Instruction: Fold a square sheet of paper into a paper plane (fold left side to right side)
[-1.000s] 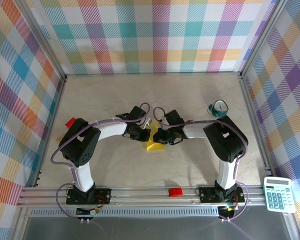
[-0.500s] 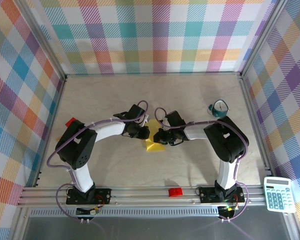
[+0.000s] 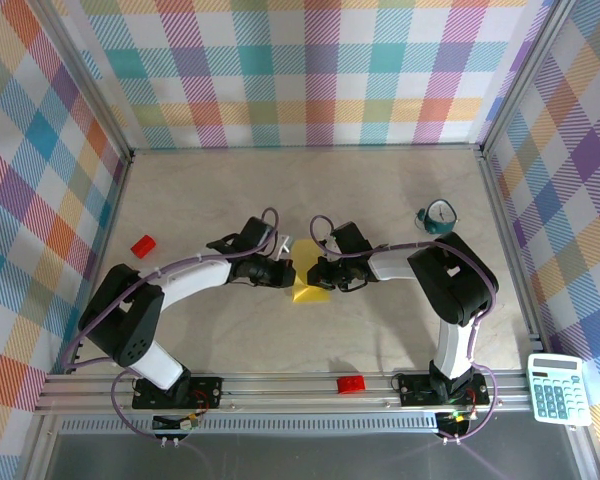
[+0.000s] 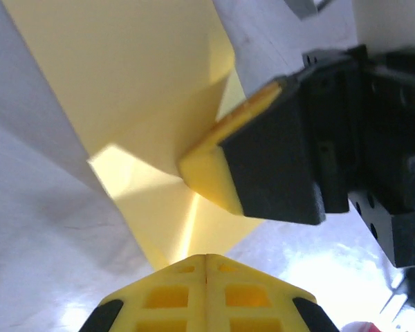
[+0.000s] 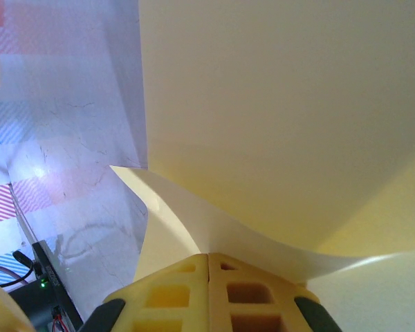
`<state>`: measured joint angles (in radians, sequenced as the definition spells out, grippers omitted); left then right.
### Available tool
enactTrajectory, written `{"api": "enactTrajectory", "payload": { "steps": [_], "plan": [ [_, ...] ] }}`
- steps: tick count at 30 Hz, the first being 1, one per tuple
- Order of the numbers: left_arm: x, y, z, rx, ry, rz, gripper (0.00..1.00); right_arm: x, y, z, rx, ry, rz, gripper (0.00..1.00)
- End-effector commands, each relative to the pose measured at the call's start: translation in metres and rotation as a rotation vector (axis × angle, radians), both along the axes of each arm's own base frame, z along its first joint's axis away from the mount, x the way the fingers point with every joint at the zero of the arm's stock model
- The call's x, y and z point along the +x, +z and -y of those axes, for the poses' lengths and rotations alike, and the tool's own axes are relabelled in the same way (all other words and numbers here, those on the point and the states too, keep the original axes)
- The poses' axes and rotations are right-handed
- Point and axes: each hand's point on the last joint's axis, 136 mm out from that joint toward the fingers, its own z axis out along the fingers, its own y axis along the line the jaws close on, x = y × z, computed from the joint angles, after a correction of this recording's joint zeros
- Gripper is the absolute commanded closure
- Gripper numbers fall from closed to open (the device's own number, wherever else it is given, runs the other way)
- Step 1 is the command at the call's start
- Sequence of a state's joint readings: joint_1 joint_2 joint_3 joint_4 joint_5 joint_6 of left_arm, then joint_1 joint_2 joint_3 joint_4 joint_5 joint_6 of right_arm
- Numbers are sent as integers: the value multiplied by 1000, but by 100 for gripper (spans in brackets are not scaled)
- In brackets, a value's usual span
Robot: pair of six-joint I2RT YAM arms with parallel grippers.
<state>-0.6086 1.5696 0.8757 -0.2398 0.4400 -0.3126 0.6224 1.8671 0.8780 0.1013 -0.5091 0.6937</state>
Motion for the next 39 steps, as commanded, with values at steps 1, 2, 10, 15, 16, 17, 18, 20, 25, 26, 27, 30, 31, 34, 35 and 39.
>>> {"api": "enactTrajectory", "payload": {
  "steps": [1, 2, 10, 15, 16, 17, 18, 20, 25, 26, 27, 30, 31, 34, 35, 39],
  "plan": [
    [-11, 10, 26, -132, -27, -48, 98, -26, -28, 19, -93, 0, -110, 100],
    [-13, 6, 28, -129, -33, -56, 99, -27, -28, 19, -95, 0, -112, 100],
    [-11, -17, 33, -78, -42, -75, 100, -27, -30, 19, -101, 0, -120, 100],
    [-8, -28, 30, -35, -39, -82, 100, -27, -31, 19, -106, 1, -124, 100],
    [-8, -31, 29, -27, -38, -84, 100, -28, -31, 20, -108, 2, -125, 100],
    [-8, -32, 29, -20, -37, -84, 100, -27, -31, 19, -107, 3, -124, 100],
    [-7, -34, 28, -15, -35, -85, 100, -28, -31, 20, -109, 3, -126, 100],
    [-7, -38, 26, -1, -30, -85, 100, -27, -31, 20, -110, 2, -126, 100],
    [-7, -46, 21, 32, -14, -94, 100, -28, -32, 21, -121, 5, -126, 100],
    [-7, -47, 20, 37, -10, -95, 100, -28, -33, 22, -125, 6, -127, 100],
    [-8, -47, 20, 38, -10, -96, 100, -28, -32, 22, -124, 6, -126, 100],
    [-8, -50, 18, 45, -6, -98, 100, -28, -33, 22, -127, 7, -125, 100],
    [-9, -50, 17, 48, -6, -98, 100, -27, -32, 22, -126, 7, -124, 100],
    [-9, -51, 16, 49, -4, -101, 100, -28, -33, 22, -129, 8, -127, 100],
    [-10, -52, 16, 50, -5, -103, 100, -28, -33, 22, -129, 9, -127, 100],
    [-13, -55, 15, 52, -8, -114, 100, -27, -32, 21, -128, 10, -125, 100]
  ]
}}
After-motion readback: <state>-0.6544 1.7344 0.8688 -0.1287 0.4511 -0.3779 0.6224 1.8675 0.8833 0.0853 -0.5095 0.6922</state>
